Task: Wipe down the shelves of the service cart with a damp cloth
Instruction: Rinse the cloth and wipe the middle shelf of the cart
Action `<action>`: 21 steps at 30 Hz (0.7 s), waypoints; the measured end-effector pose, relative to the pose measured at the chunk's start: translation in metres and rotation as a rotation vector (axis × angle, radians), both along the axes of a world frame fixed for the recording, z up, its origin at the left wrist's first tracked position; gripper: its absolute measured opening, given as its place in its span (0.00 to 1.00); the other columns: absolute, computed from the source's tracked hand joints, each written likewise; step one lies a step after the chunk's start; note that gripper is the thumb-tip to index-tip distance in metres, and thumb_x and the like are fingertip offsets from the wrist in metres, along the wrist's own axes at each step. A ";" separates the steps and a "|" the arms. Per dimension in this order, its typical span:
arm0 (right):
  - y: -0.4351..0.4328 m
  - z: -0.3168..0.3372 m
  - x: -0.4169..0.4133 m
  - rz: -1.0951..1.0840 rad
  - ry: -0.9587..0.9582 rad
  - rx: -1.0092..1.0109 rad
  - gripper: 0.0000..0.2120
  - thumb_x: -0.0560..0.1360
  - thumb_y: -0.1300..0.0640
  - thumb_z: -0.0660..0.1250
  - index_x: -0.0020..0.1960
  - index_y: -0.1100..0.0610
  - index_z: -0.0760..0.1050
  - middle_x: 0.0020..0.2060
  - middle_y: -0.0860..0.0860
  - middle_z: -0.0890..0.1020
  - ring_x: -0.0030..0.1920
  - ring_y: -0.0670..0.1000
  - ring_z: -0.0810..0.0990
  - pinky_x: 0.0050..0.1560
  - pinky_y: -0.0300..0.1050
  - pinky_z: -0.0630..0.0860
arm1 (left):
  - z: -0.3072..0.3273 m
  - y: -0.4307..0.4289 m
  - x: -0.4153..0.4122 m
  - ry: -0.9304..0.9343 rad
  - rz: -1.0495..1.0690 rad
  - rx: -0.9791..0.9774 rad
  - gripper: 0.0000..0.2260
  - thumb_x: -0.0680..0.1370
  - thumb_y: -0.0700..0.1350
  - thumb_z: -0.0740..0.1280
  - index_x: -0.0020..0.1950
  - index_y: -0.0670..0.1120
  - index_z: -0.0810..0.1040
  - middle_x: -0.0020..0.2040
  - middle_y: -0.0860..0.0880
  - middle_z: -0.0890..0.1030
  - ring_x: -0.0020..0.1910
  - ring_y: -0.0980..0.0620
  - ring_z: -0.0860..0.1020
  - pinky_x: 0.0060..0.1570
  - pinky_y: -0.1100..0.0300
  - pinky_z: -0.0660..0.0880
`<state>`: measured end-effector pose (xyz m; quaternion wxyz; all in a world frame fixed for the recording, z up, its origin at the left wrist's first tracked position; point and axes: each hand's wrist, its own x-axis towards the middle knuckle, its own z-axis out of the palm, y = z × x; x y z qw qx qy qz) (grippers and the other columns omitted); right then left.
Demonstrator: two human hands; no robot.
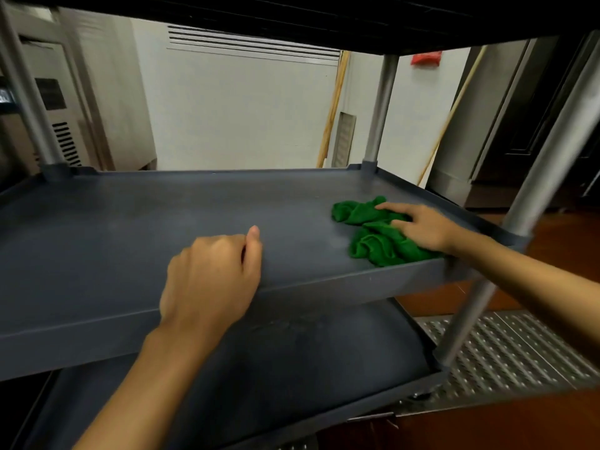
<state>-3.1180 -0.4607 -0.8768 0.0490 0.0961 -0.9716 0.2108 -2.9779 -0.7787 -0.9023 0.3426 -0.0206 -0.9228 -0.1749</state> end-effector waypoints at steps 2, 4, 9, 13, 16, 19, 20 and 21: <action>0.021 0.000 -0.009 -0.124 0.011 0.034 0.19 0.82 0.53 0.60 0.71 0.43 0.69 0.45 0.53 0.81 0.33 0.48 0.76 0.34 0.42 0.71 | -0.002 -0.001 0.002 -0.018 -0.010 -0.017 0.27 0.83 0.55 0.53 0.28 0.44 0.67 0.25 0.47 0.69 0.29 0.37 0.74 0.31 0.54 0.66; 0.030 -0.003 -0.020 -0.225 0.025 0.051 0.21 0.81 0.49 0.60 0.74 0.47 0.68 0.50 0.57 0.83 0.34 0.48 0.76 0.37 0.44 0.70 | -0.006 -0.002 0.006 -0.021 -0.007 -0.075 0.26 0.83 0.55 0.52 0.28 0.44 0.69 0.26 0.44 0.73 0.29 0.35 0.76 0.29 0.53 0.67; 0.019 -0.012 -0.054 -0.322 0.044 0.011 0.27 0.80 0.45 0.58 0.76 0.53 0.65 0.70 0.62 0.72 0.67 0.64 0.72 0.66 0.50 0.69 | -0.012 -0.003 0.006 -0.019 0.028 -0.123 0.24 0.80 0.55 0.54 0.28 0.45 0.69 0.26 0.43 0.75 0.26 0.36 0.75 0.26 0.53 0.69; 0.013 -0.012 -0.082 -0.352 0.003 0.022 0.28 0.80 0.44 0.57 0.77 0.56 0.62 0.72 0.62 0.69 0.71 0.64 0.67 0.70 0.51 0.65 | -0.013 -0.003 0.002 -0.036 0.040 -0.115 0.24 0.80 0.54 0.55 0.26 0.45 0.70 0.24 0.46 0.73 0.24 0.38 0.74 0.25 0.55 0.66; 0.014 -0.013 -0.105 -0.362 -0.013 0.040 0.30 0.80 0.43 0.55 0.78 0.56 0.59 0.74 0.62 0.67 0.72 0.64 0.66 0.71 0.52 0.64 | -0.014 -0.005 0.001 -0.071 0.031 -0.143 0.23 0.79 0.54 0.56 0.26 0.46 0.69 0.23 0.47 0.74 0.24 0.39 0.75 0.23 0.54 0.69; 0.017 -0.014 -0.126 -0.364 -0.024 0.046 0.30 0.81 0.44 0.54 0.78 0.57 0.58 0.74 0.62 0.67 0.72 0.64 0.66 0.71 0.51 0.64 | -0.014 -0.006 -0.002 -0.087 -0.018 -0.149 0.23 0.79 0.55 0.54 0.27 0.47 0.69 0.24 0.48 0.74 0.24 0.41 0.76 0.23 0.53 0.72; 0.016 -0.014 -0.134 -0.364 -0.023 0.041 0.30 0.81 0.44 0.55 0.78 0.57 0.58 0.74 0.62 0.67 0.72 0.64 0.66 0.70 0.52 0.64 | -0.014 -0.007 -0.003 -0.072 -0.038 -0.154 0.22 0.79 0.54 0.54 0.27 0.47 0.69 0.25 0.49 0.74 0.24 0.41 0.76 0.22 0.53 0.71; 0.016 -0.015 -0.140 -0.366 -0.021 0.031 0.30 0.81 0.44 0.55 0.78 0.57 0.58 0.74 0.62 0.66 0.72 0.64 0.66 0.71 0.52 0.65 | -0.016 -0.008 -0.004 -0.021 -0.063 -0.156 0.22 0.79 0.54 0.54 0.27 0.47 0.69 0.24 0.49 0.73 0.23 0.41 0.76 0.22 0.53 0.71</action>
